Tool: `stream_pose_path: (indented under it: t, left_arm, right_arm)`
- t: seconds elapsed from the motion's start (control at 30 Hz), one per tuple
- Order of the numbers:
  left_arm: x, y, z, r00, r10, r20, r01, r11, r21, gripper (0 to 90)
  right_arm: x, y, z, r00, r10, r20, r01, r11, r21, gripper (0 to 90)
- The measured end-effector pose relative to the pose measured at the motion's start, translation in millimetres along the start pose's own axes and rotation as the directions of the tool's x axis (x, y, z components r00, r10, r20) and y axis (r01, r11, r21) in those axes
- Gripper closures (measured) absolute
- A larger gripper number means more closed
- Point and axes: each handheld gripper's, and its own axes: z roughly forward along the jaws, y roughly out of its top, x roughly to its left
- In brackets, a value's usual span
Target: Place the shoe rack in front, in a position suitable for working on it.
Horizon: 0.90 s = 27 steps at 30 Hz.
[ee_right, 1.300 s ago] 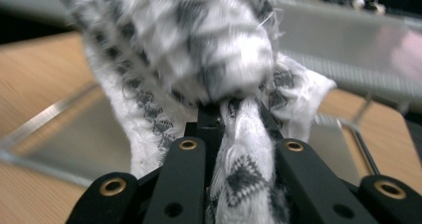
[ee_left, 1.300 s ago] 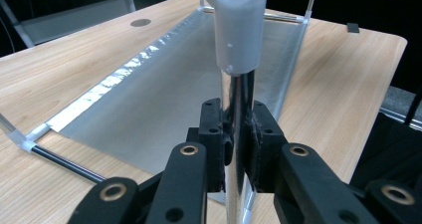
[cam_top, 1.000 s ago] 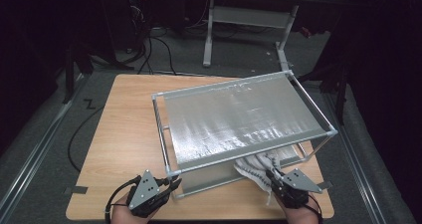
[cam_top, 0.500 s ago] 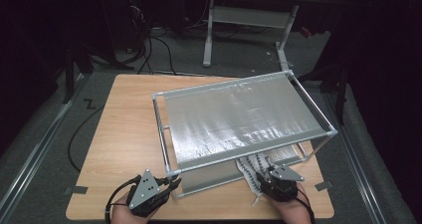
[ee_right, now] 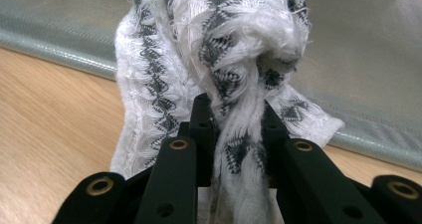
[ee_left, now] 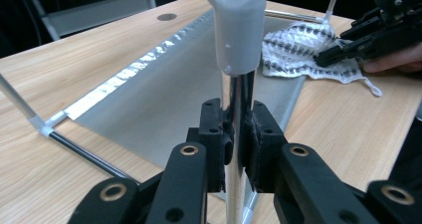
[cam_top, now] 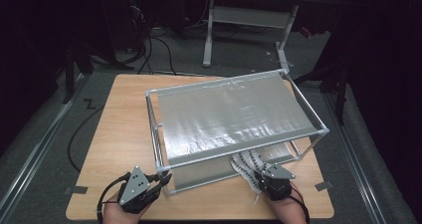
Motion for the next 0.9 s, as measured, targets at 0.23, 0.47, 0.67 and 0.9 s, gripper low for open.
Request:
stream_pose_path:
  t: [0.23, 0.47, 0.67, 0.9]
  left_arm:
    - [12.5, -6.9, -10.6, 0.9954, -0.077, -0.058, 0.075, 0.9968, -0.027, 79.4]
    - [37.9, -13.5, -26.1, 0.9871, -0.045, -0.153, 0.047, 0.9988, 0.011, 79.0]
    - [53.0, -18.6, -32.7, 0.9823, -0.045, -0.182, 0.047, 0.9989, 0.003, 78.8]
    - [62.7, -20.7, -32.1, 0.9806, -0.068, -0.184, 0.067, 0.9977, -0.011, 78.9]
  right_arm:
    - [13.0, 11.5, 9.7, 0.9981, -0.046, -0.039, 0.046, 0.999, -0.006, 75.7]
    - [24.1, 25.0, 13.2, 0.9958, -0.069, -0.061, 0.067, 0.997, -0.032, 76.9]
    - [6.1, 24.4, -3.1, 0.9993, -0.011, -0.036, 0.008, 0.996, -0.087, 76.9]
    - [-24.9, 18.8, -23.0, 0.9947, 0.098, 0.030, -0.093, 0.986, -0.142, 76.3]
